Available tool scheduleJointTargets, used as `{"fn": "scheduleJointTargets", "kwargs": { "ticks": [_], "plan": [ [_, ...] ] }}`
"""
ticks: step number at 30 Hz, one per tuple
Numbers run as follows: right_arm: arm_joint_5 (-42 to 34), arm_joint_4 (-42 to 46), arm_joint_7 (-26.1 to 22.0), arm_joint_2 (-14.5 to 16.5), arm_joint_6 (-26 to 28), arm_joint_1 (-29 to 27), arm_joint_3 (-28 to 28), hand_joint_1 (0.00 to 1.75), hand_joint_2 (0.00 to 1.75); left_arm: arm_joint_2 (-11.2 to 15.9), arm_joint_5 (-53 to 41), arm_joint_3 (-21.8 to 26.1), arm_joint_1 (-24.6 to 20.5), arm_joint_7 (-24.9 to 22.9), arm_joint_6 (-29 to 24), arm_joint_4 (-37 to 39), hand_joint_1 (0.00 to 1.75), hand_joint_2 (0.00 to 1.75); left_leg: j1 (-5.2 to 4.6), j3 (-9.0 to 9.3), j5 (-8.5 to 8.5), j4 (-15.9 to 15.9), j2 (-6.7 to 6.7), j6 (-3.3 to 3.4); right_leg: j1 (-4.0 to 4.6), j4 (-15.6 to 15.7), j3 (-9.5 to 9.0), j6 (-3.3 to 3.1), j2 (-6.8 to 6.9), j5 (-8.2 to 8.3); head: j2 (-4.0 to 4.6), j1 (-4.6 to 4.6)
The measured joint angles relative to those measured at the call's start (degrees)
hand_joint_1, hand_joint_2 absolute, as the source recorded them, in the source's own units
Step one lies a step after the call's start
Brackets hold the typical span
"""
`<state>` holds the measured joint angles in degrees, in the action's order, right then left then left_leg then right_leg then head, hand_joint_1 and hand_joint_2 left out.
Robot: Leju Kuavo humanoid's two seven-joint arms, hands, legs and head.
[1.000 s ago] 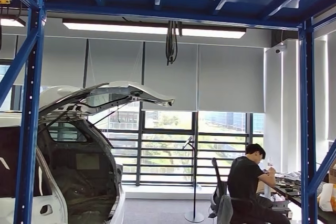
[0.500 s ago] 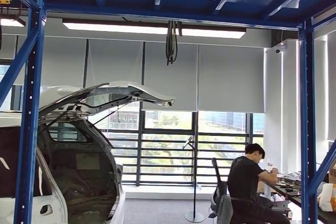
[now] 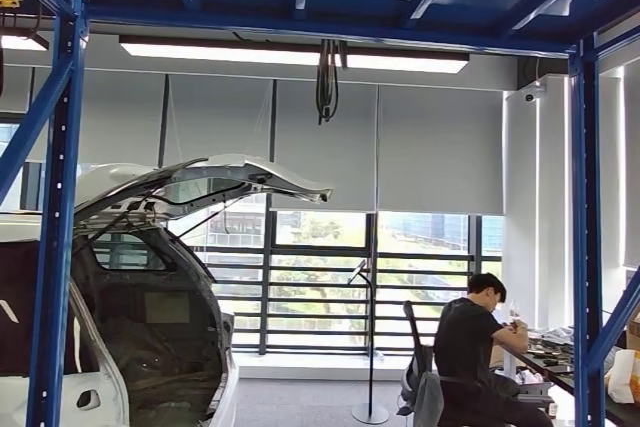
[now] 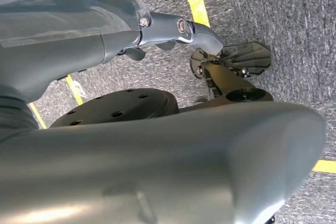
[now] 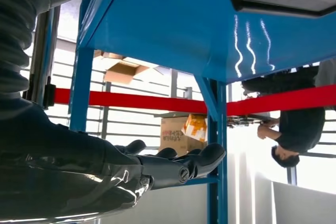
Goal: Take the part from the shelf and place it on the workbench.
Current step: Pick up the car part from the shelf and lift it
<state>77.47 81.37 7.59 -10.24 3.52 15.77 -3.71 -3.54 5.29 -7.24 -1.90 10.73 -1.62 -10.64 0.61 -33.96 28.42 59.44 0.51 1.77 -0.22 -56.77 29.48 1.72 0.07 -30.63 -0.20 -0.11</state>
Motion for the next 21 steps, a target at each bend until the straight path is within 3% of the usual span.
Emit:
{"fn": "scheduleJointTargets", "kwargs": {
  "ticks": [11, 21],
  "plan": [
    [-0.8, -12.0, -0.5, 0.2, -0.3, 6.1, 3.4, 0.00, 1.75, 0.0, -0.6, -0.5, -0.2, -0.3, 0.0, 0.0, 0.00, 0.00, 0.00, -0.01, 0.00, 0.0, 0.01, 0.00, 0.00, 0.0, 0.01, 0.00, 0.02, 0.00, 0.00, 0.00],
    [-0.7, -16.1, -1.3, 0.9, -0.6, 8.1, 4.2, 0.00, 1.75, 0.0, -0.6, -0.5, -0.3, -0.5, 0.0, 0.0, 0.00, 0.00, 0.00, -0.01, 0.00, 0.0, 0.01, 0.00, 0.00, -0.1, 0.02, 0.00, 0.02, 0.00, 0.00, 0.00]
  ]
}}
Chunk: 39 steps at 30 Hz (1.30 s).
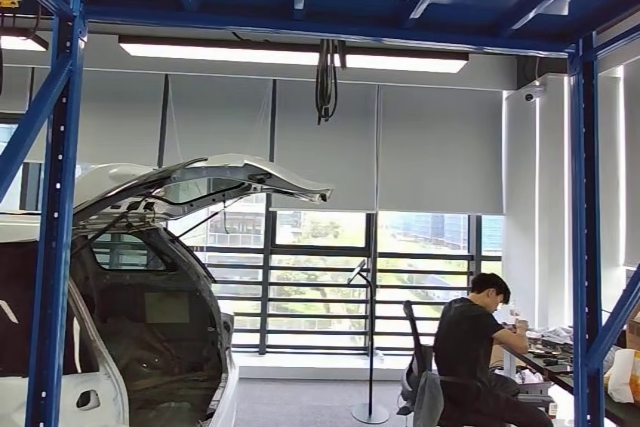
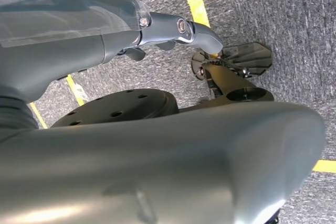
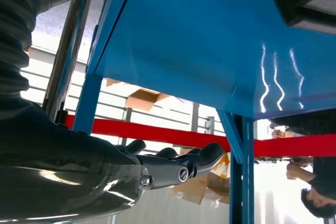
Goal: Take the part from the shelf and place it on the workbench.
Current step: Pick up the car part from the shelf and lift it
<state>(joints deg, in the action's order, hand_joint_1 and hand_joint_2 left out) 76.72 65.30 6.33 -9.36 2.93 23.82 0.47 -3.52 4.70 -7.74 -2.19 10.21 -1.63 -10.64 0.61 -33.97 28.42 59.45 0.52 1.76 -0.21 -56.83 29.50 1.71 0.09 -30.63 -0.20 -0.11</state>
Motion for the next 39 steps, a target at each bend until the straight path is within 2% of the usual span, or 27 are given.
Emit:
{"fn": "scheduleJointTargets", "kwargs": {
  "ticks": [20, 39],
  "plan": [
    [1.6, -5.6, -0.7, 1.6, -1.1, 6.2, -0.9, 0.00, 1.75, 0.0, -0.1, 0.0, -0.1, 0.5, 0.4, 0.0, 0.00, 0.00, 0.00, 0.00, -0.03, 0.0, 0.00, -0.04, 0.00, -0.1, 0.01, 0.00, 0.00, 0.00, 0.00, 0.00],
    [-6.2, -22.6, -6.5, 5.1, -4.4, 16.8, -2.2, 0.00, 1.75, 0.0, 0.0, 0.1, -0.3, 0.7, 0.7, 0.0, 0.00, 0.00, 0.00, 0.00, -0.07, 0.0, 0.00, -0.09, 0.00, -0.1, 0.03, 0.00, 0.00, 0.00, 0.00, 0.00]
  ]
}}
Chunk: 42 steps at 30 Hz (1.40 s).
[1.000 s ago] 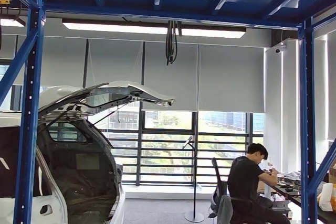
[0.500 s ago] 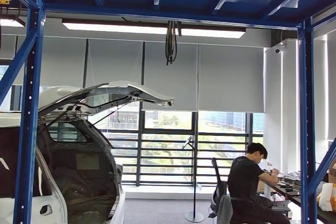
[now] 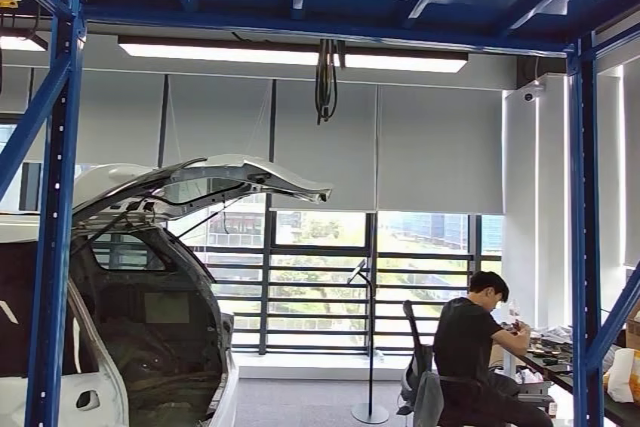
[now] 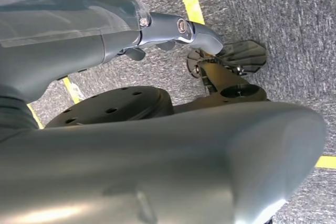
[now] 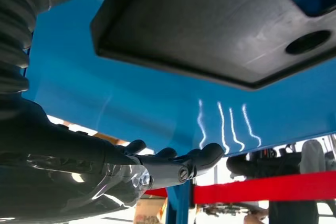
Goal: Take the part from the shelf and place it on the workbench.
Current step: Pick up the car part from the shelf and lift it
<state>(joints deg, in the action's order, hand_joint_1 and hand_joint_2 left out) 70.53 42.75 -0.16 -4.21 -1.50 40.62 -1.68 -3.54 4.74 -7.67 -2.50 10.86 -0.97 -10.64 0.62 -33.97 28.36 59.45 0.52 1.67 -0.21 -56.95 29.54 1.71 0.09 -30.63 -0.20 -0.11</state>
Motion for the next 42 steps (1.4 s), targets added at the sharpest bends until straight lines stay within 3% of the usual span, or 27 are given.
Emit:
{"fn": "scheduleJointTargets", "kwargs": {
  "ticks": [18, 37, 38, 41, 42],
  "plan": [
    [0.9, -4.4, 0.7, 3.0, 2.1, 2.5, -6.8, 0.00, 1.75, 0.0, -0.1, 0.1, 0.0, 1.0, 0.4, 0.0, 0.00, 0.00, 0.00, 0.00, 0.00, 0.0, 0.00, 0.00, 0.00, 0.0, 0.02, 0.00, 0.00, 0.00, 0.00, 0.00],
    [1.6, -12.3, -2.0, 9.0, 1.3, 6.4, -14.5, 0.00, 1.75, -0.3, -2.1, 0.1, -0.5, 1.4, 0.6, 0.0, 0.00, 0.00, 0.01, 0.00, -0.01, 0.0, -0.01, -0.01, 0.00, -0.1, 0.06, -0.01, -0.02, 0.00, 0.00, 0.00],
    [1.6, -12.8, -2.1, 9.2, 1.2, 6.6, -14.8, 0.07, 1.75, -0.3, -2.2, 0.1, -0.6, 1.4, 0.6, 0.0, 0.00, 0.00, 0.01, 0.00, -0.01, 0.0, -0.01, -0.02, 0.00, -0.1, 0.06, -0.01, -0.02, 0.00, 0.00, 0.00],
    [1.9, -14.1, -2.1, 9.8, 1.1, 7.1, -15.6, 1.38, 1.75, -0.3, -2.5, 0.1, -0.8, 1.3, 0.5, 0.0, 0.00, 0.00, 0.01, 0.01, -0.02, 0.0, -0.01, -0.02, 0.00, -0.1, 0.06, -0.01, -0.03, 0.00, 0.00, 0.00],
    [2.1, -14.5, -2.0, 10.0, 1.2, 7.3, -15.9, 1.75, 1.75, -0.3, -2.5, 0.1, -0.9, 1.3, 0.4, 0.0, 0.00, 0.00, 0.01, 0.01, -0.02, 0.0, -0.01, -0.02, 0.00, -0.1, 0.06, -0.01, -0.02, 0.00, 0.00, 0.00]
  ]
}}
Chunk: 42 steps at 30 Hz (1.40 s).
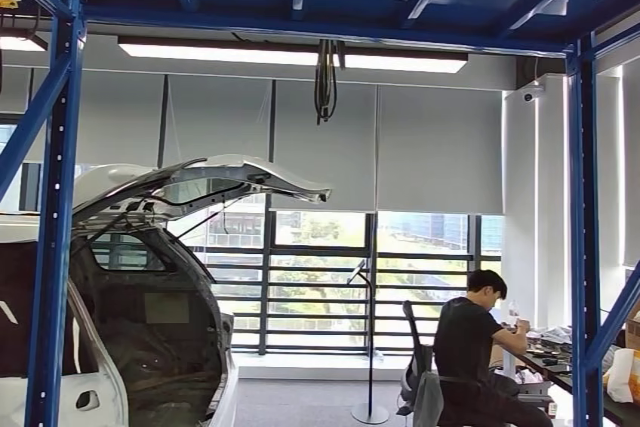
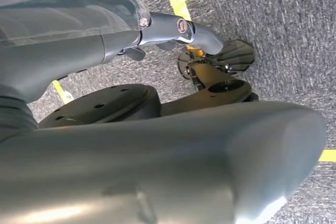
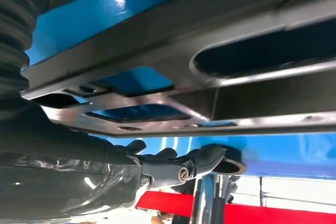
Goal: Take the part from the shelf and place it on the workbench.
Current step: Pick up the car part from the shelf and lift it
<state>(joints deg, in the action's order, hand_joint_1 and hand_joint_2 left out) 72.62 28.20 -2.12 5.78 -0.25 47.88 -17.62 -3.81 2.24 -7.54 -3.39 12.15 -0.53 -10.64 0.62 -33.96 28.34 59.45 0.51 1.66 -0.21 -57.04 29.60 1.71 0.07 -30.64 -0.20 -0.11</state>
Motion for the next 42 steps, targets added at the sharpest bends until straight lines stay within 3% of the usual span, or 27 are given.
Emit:
{"fn": "scheduleJointTargets", "kwargs": {
  "ticks": [14, 18, 35, 38, 42],
  "plan": [
    [1.0, -1.6, 2.6, 0.3, 5.5, 0.0, -2.1, 1.75, 1.75, 0.0, -0.5, 0.0, 0.2, 1.6, -0.6, 0.0, 0.00, 0.00, 0.00, 0.05, 0.00, 0.0, 0.00, 0.00, 0.00, 0.0, -0.02, 0.00, 0.01, 0.00, 0.00, 0.00],
    [1.0, -1.2, 2.8, 0.0, 6.1, -0.4, -2.2, 1.75, 1.75, 0.0, -0.6, 0.0, 0.3, 2.4, -0.8, 0.0, 0.00, 1.75, 0.00, 0.06, -0.01, 0.0, 0.00, 0.00, -0.01, 0.0, -0.04, 0.00, 0.02, 0.00, 0.00, 0.00],
    [-0.8, 8.5, -0.3, -1.0, 6.5, -4.1, -2.2, 1.75, 1.75, 0.0, -0.3, 1.4, 0.5, 2.3, -2.0, 0.0, 0.00, 1.75, 0.00, 0.02, -0.01, 0.0, 0.00, 0.00, 0.00, 0.0, 0.00, 0.00, -0.01, 0.00, 0.00, 0.00],
    [-9.0, 13.0, -5.6, -1.0, 4.1, -5.5, -2.0, 1.75, 1.75, 0.0, 0.2, 1.8, 0.6, 2.5, -1.5, 0.0, 0.00, 1.75, 0.01, 0.01, -0.01, 0.0, 0.00, 0.00, 0.01, 0.0, 0.02, -0.02, -0.02, -0.01, 0.00, 0.00],
    [-30.0, 24.0, -16.7, -0.7, -1.9, -10.4, -0.6, 1.75, 1.75, 0.0, 0.7, 2.7, 0.8, 3.1, -0.7, 0.0, 0.00, 1.75, 0.02, -0.02, 0.00, 0.0, 0.03, -0.01, 0.02, 0.0, 0.03, -0.07, 0.08, -0.05, 0.00, 0.00]
  ]
}}
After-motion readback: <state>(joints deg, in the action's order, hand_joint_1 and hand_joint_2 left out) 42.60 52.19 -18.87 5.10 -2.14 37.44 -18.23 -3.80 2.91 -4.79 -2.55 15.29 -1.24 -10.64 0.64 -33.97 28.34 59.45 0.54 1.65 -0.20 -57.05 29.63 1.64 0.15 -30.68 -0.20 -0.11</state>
